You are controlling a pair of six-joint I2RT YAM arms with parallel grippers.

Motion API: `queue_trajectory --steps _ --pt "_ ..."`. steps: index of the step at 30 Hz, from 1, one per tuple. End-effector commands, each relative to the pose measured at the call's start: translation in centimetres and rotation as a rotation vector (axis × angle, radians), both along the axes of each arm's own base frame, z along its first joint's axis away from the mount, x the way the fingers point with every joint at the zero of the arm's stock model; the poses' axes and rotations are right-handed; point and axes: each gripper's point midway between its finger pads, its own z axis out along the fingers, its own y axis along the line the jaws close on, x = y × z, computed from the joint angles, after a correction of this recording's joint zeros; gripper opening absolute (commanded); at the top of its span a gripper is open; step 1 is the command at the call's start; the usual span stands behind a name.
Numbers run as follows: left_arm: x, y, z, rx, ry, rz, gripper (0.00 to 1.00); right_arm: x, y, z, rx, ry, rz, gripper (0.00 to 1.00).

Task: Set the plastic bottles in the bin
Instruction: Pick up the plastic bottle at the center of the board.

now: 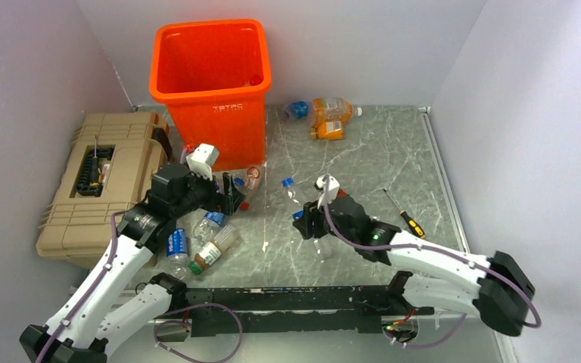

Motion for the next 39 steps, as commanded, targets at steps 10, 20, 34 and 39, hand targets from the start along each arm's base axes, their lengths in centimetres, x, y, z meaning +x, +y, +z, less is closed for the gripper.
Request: queue_trajectory --steps 10,20,34,39 --pt "-1.0 -6.5 13.8 -0.516 -0.291 -0.261 0.99 -4.5 2.8 12.5 0.547 -0.373 0.302 0.39" --pt "-1.4 -11.0 15.7 -0.683 -0.178 -0.496 0.91 -5.1 2.9 15.8 0.765 -0.403 0.297 0.38" --pt "-1.7 -14.5 14.2 -0.621 -0.139 -0.492 0.85 -4.7 4.0 16.5 0.800 -0.396 0.307 0.37" --pt "-1.4 -15.4 13.0 -0.582 -0.095 -0.470 0.79 -4.6 4.0 16.1 0.787 -0.394 0.305 0.37"
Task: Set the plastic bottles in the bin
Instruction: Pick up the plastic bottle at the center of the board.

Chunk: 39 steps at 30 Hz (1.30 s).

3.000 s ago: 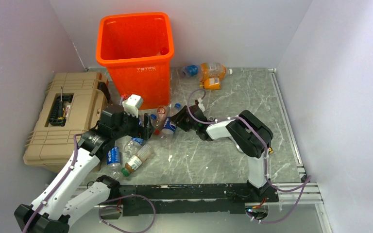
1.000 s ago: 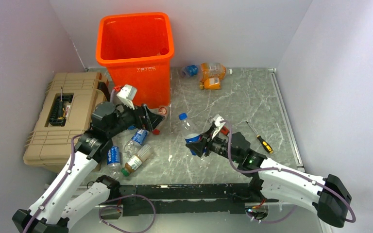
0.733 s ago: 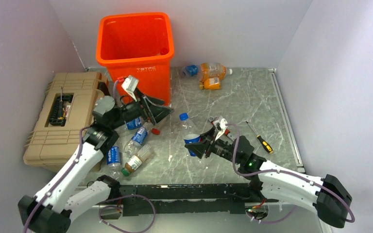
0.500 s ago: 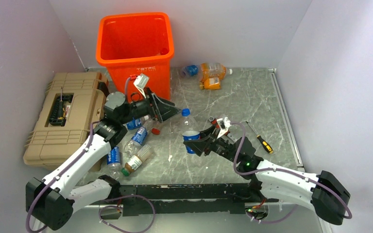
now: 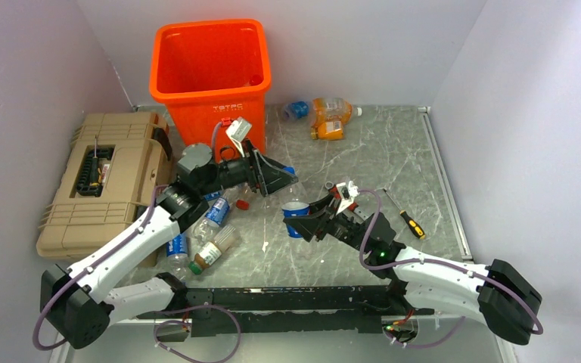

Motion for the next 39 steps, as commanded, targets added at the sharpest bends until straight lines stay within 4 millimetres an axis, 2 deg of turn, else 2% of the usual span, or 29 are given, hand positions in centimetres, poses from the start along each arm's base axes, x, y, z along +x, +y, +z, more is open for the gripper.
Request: queue_trajectory --steps 1,5,8,12,14,16,17,19,21,22,27,33,39 --pt "0.6 -0.7 0.5 0.032 -0.020 0.026 0.77 -0.4 0.2 2.9 0.075 -0.065 0.022 0.37" --pt "0.5 -1.3 -0.2 0.054 -0.014 0.019 0.66 -0.3 0.4 2.6 0.060 -0.064 0.024 0.37" --pt "0.5 -1.6 -0.3 0.053 -0.011 0.012 0.54 -0.3 0.6 2.3 0.050 -0.061 0.032 0.37" --pt "0.2 -1.8 0.1 0.050 -0.017 -0.003 0.33 -0.4 0.7 1.7 0.032 -0.054 0.034 0.37" --pt "0.1 -1.8 0.3 0.050 -0.024 -0.003 0.19 -0.4 0.7 1.3 0.016 -0.045 0.032 0.38" --pt "0.1 -1.8 0.2 0.052 -0.030 0.001 0.00 -0.4 0.8 0.8 -0.009 -0.032 0.040 0.41" --pt "0.1 -1.7 0.2 0.051 -0.032 0.003 0.00 -0.5 1.0 0.6 -0.027 -0.018 0.049 0.45" --pt "0.1 -1.7 0.1 0.047 -0.040 0.007 0.00 -0.7 1.6 0.2 -0.071 0.007 0.081 0.67" --pt "0.1 -1.4 0.3 0.039 -0.053 0.024 0.00 -0.8 2.0 0.2 -0.087 0.032 0.104 0.83" --pt "0.1 -1.3 0.4 0.037 -0.060 0.034 0.00 -0.9 2.1 0.2 -0.087 0.036 0.109 0.97" --pt "0.6 0.3 1.3 0.078 -0.129 0.116 0.00 -1.1 2.1 1.1 -0.096 0.040 0.118 1.00" --pt "1.0 3.3 3.7 0.167 -0.258 0.243 0.00 -1.4 1.0 3.1 -0.104 0.010 0.094 1.00" --pt "1.4 6.9 7.4 0.254 -0.403 0.386 0.00 -2.5 -0.6 6.8 -0.090 -0.055 0.093 1.00"
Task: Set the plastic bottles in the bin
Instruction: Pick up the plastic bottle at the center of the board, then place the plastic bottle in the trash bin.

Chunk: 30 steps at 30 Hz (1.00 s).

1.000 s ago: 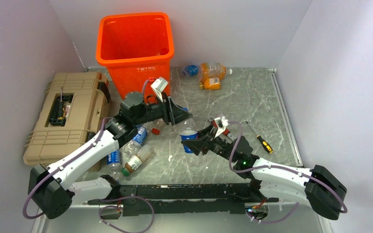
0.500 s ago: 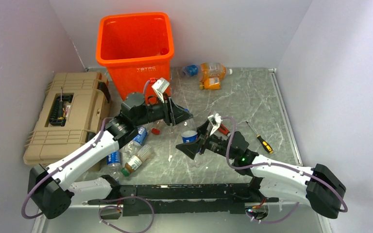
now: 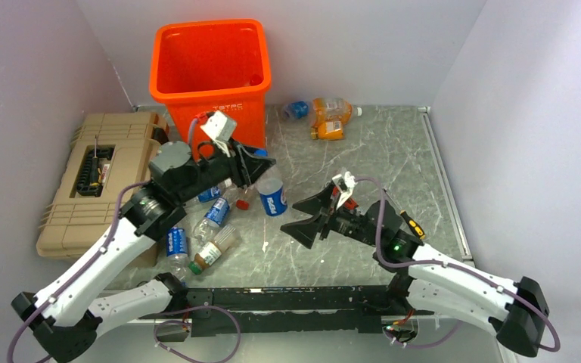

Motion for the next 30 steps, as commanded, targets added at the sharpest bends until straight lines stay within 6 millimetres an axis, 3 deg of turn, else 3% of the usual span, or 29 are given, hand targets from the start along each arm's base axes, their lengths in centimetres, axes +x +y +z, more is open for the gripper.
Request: queue_trajectory --steps 1,5,8,14,19,30 --pt "0.5 3.7 4.3 0.075 -0.180 0.146 0.00 -1.0 -0.9 5.2 0.049 -0.080 0.014 1.00" --pt "0.7 5.7 7.4 0.091 -0.281 0.233 0.00 -1.6 -1.2 7.0 0.055 -0.081 0.032 1.00" --pt "0.4 7.1 10.5 0.076 -0.380 0.282 0.00 -1.8 -1.5 6.8 0.064 -0.077 0.029 1.00" --pt "-0.2 10.3 16.5 0.031 -0.594 0.417 0.00 -0.1 -1.8 3.1 0.016 -0.021 -0.061 1.00" --pt "-0.5 11.4 20.7 -0.033 -0.733 0.488 0.00 1.2 -2.1 1.1 0.000 -0.008 -0.135 1.00" --pt "3.1 11.9 29.0 -0.019 -1.030 0.753 0.00 1.7 -3.1 -1.4 -0.029 0.037 -0.195 0.99"
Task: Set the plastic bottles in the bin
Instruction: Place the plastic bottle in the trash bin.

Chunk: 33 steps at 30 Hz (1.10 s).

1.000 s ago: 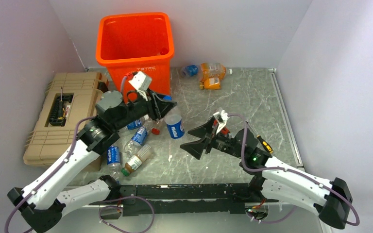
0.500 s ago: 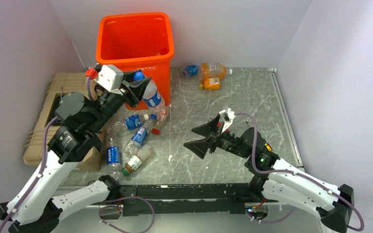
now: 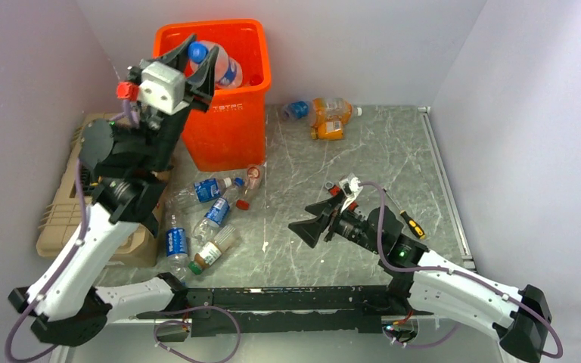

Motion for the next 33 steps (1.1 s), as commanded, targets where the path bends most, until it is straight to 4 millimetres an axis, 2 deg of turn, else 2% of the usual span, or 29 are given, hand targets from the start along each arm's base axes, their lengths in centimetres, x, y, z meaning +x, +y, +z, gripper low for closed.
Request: queue_trajectory --steps 1,4,7,10,13,19,21,24,26,30,33 --pt "1.5 2.1 4.9 -0.034 -0.185 0.223 0.00 0.2 -0.8 0.8 0.034 -0.017 -0.044 0.99" --pt "5.6 2.8 5.0 0.010 -0.135 0.390 0.00 0.1 -1.3 0.3 0.010 -0.005 -0.053 0.99" --pt "11.3 5.1 2.9 -0.004 0.015 0.462 0.00 -0.1 -1.8 -0.5 -0.010 0.010 -0.063 0.99" --pt "16.8 7.7 -1.8 -0.076 0.217 0.432 0.00 -0.2 -2.1 -1.4 -0.026 0.025 -0.068 0.99" --pt "20.1 9.7 -6.2 -0.124 0.358 0.425 0.00 -0.4 -2.4 -2.0 -0.045 0.029 -0.069 0.99" --pt "23.9 10.9 -12.0 -0.130 0.532 0.427 0.00 -0.8 -3.0 -3.5 -0.063 0.051 -0.073 0.99" --pt "24.9 10.8 -14.0 -0.144 0.594 0.400 0.00 -0.7 -3.2 -4.0 -0.065 0.053 -0.079 0.99" --pt "26.2 9.3 -17.7 -0.124 0.708 0.327 0.00 -0.7 -3.2 -4.2 -0.071 0.055 -0.080 0.99" --pt "26.9 8.5 -20.2 -0.105 0.793 0.300 0.00 -0.8 -3.1 -4.2 -0.074 0.058 -0.077 0.99" --pt "27.6 8.1 -23.8 -0.076 0.918 0.296 0.00 -0.7 -3.1 -4.3 -0.078 0.061 -0.079 0.99" --pt "28.0 7.9 -25.6 -0.066 0.960 0.293 0.00 -0.7 -3.1 -4.4 -0.084 0.064 -0.081 0.99"
